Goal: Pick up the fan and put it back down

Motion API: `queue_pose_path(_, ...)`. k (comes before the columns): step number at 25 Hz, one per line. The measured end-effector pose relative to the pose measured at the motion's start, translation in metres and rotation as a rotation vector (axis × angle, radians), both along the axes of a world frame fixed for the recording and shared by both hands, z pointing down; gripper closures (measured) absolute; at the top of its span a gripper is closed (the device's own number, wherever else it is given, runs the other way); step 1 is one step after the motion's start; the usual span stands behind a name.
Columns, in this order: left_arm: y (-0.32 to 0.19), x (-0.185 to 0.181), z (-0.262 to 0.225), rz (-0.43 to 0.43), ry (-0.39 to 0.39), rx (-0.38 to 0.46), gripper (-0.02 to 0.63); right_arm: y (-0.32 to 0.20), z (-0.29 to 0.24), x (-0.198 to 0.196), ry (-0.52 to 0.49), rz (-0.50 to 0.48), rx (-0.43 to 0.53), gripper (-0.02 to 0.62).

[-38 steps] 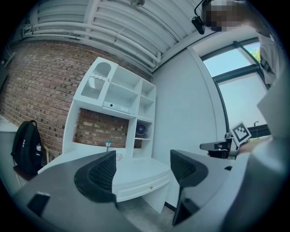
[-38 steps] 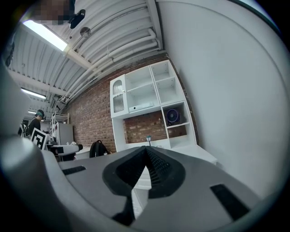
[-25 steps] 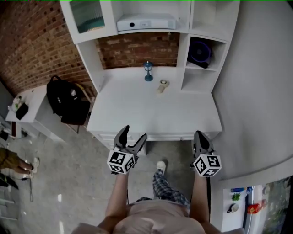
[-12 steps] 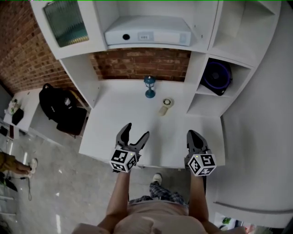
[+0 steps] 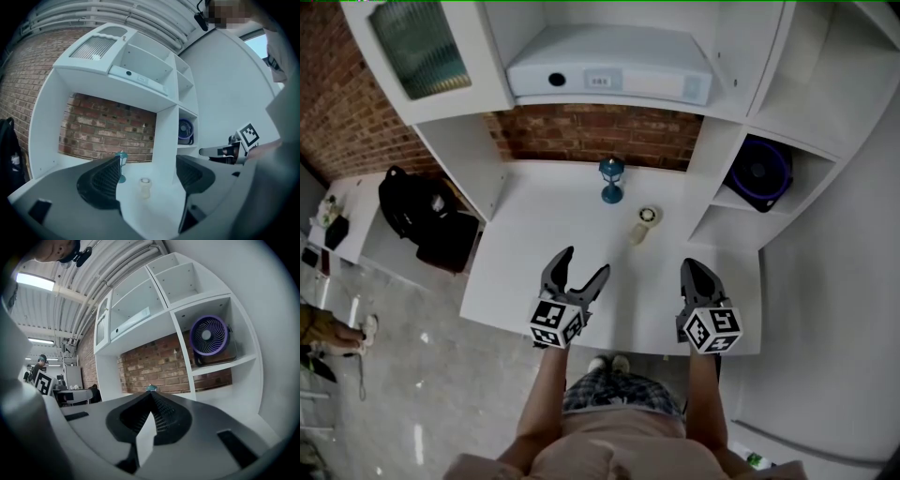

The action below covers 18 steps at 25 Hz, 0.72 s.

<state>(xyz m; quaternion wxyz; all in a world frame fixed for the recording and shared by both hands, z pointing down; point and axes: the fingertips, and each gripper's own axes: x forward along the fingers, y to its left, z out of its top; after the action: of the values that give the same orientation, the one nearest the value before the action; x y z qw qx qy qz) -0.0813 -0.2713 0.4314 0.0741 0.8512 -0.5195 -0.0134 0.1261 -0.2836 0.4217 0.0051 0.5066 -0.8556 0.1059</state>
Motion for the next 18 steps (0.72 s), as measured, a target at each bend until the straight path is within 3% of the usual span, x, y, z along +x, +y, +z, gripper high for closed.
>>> queue_pose_path(9,-0.039,0.015,0.002,0.053,-0.011,-0.028,0.245,-0.026,0.001,0.007,-0.008,0.036,-0.014,0.578)
queue_pose_path(18,-0.092,0.043,0.04,0.114,-0.047,-0.101,0.247,-0.065,0.034,-0.002,0.011,0.025,-0.071,0.578)
